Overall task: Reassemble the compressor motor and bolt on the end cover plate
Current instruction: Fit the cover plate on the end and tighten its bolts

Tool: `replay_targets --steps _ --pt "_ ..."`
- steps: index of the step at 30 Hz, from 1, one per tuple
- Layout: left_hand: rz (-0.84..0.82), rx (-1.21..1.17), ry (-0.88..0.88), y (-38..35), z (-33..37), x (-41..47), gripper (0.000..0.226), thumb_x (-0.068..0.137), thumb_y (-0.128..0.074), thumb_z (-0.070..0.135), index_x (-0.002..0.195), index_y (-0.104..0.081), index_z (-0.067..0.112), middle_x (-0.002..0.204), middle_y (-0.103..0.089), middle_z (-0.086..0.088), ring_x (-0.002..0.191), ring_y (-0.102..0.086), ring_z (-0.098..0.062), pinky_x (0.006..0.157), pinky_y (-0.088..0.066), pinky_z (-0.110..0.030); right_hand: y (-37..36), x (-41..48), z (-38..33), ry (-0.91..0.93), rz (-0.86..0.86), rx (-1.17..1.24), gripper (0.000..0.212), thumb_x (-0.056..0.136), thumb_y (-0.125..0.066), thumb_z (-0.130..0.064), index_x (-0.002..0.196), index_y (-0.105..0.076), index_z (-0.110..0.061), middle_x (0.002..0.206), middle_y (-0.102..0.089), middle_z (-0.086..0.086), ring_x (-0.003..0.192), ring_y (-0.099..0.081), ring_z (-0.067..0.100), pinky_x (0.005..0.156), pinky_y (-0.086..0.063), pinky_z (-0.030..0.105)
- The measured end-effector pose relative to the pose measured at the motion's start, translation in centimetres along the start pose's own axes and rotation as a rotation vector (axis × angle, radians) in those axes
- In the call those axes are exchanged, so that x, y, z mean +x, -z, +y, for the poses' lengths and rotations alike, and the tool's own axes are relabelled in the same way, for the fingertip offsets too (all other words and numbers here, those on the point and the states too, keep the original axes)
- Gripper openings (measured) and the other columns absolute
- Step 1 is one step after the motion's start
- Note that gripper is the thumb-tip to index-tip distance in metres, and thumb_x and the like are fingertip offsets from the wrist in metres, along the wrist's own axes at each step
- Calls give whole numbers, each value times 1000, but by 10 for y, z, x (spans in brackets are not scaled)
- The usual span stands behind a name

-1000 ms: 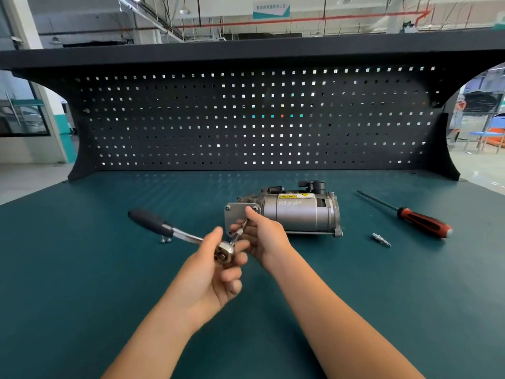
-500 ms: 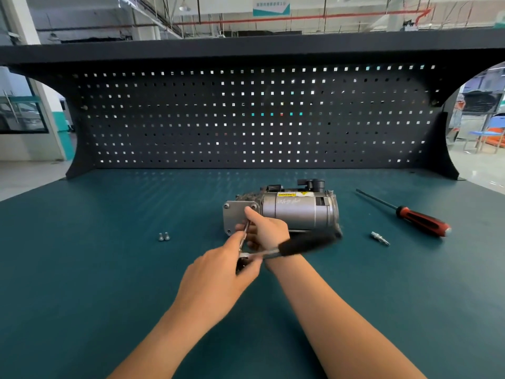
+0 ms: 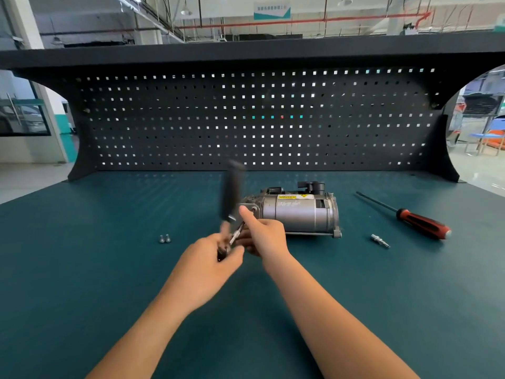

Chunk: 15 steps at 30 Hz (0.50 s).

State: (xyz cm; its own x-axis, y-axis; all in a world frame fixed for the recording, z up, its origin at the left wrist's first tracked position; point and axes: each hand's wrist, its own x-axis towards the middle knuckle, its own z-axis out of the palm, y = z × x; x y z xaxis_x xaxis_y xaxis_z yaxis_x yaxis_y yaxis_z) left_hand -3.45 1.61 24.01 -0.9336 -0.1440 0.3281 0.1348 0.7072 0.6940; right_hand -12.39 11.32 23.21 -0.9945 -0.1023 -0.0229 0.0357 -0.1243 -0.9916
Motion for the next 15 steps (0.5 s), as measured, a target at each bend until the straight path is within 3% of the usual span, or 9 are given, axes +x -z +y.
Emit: replay_targets --steps 3,5,8,10,12,13,15 --pt "54 576 -165 -2 2 -4 28 88 -47 44 111 -47 28 86 -65 5 81 -61 -20 64 -44 -34 -1 0 -1 -9 -2 57 37 90 -61 -24 56 -54 -9 48 -59 2 36 -53 7 38 -37 15" --pt "15 560 -143 -6 0 -6 27 89 -44 50 111 -44 34 89 -65 9 84 -62 -19 65 -45 -33 -2 -1 -3 -90 -37 177 30 91 -58 -20 64 -56 -6 50 -62 3 41 -55 12 41 -37 14" --pt "-73 -179 69 -11 4 -8 21 92 -45 45 93 -55 27 61 -63 7 47 -52 -11 50 -45 -25 -2 -1 -2 -165 -79 294 26 92 -57 -19 69 -58 -5 56 -65 7 48 -57 17 55 -45 25" --pt "-154 -770 379 -12 8 -9 38 94 -41 45 95 -59 12 54 -59 4 33 -38 -7 37 -34 -18 -1 -1 -2 -193 -126 336 27 93 -54 -24 73 -59 -6 54 -67 2 42 -57 13 45 -43 21" --pt "-230 -1281 602 -6 10 -7 46 91 -43 47 97 -61 6 53 -55 4 30 -32 -3 32 -29 -13 0 -1 -3 -213 -155 349 29 94 -52 -28 75 -60 -8 58 -69 1 41 -57 10 45 -42 20" --pt "-247 -1393 640 -2 10 -5 45 90 -45 46 98 -61 4 52 -52 5 29 -31 -2 31 -28 -12 0 0 -3 -213 -156 327 29 94 -52 -29 75 -61 -9 59 -69 0 42 -58 9 48 -42 20" --pt "-231 -1281 602 3 6 -2 39 92 -46 41 98 -60 5 50 -50 5 30 -32 -2 31 -29 -13 0 0 -4 -196 -129 235 27 93 -53 -31 79 -61 -9 59 -69 -1 43 -60 8 50 -42 20"
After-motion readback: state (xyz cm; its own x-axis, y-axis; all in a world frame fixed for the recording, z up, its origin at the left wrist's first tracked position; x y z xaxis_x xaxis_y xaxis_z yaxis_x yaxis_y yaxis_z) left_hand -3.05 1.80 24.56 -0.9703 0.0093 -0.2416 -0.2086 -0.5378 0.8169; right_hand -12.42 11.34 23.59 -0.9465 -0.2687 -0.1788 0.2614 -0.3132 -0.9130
